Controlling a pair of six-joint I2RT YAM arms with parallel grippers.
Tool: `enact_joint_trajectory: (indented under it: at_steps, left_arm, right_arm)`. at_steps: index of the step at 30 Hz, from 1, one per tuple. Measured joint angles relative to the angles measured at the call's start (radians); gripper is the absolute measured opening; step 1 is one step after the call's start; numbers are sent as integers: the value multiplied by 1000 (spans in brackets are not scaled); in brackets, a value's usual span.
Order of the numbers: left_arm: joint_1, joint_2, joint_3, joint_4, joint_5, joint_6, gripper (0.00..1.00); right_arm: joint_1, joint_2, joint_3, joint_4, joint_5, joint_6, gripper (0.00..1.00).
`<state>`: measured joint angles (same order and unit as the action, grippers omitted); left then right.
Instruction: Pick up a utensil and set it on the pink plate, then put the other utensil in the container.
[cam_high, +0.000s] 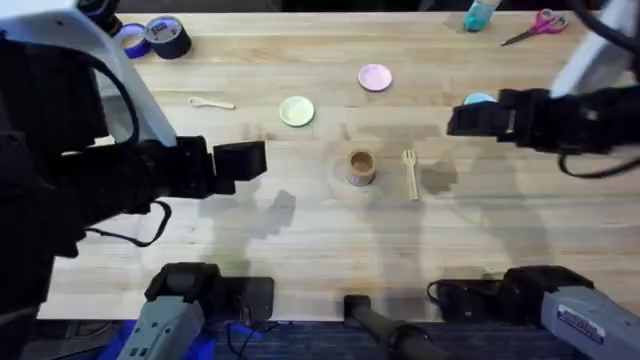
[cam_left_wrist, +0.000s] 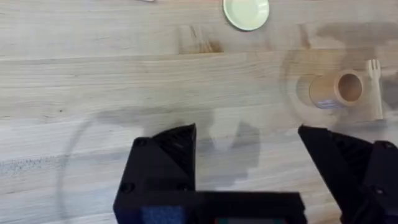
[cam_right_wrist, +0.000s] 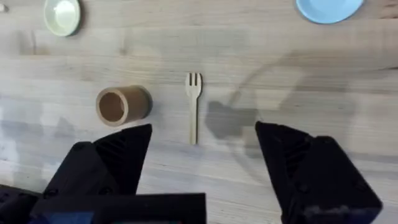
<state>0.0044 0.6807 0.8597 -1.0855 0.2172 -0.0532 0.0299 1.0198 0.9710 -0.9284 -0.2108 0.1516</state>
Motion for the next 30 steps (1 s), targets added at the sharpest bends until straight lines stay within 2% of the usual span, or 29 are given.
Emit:
enact_joint_trajectory:
  at_steps: [3,6,10,15,19,30]
  left_arm:
    - [0,0,0,0,0,0,993]
    - [0,0,0,0,0,0,994]
    - [0,0,0,0,0,0,994]
    - [0,0,0,0,0,0,994]
    - [0,0,0,0,0,0,994]
    - [0,0,0,0,0,0,993]
  right_arm:
    - [33,72,1,13,22,53,996]
    - [97,122,1,14,94,101,996]
    - [198,141,1,34,203,148,998]
    - [282,163,4,79,280,188,997]
    - [308,223,4,114,298,217,997]
    - [311,328,4,144,249,283,997]
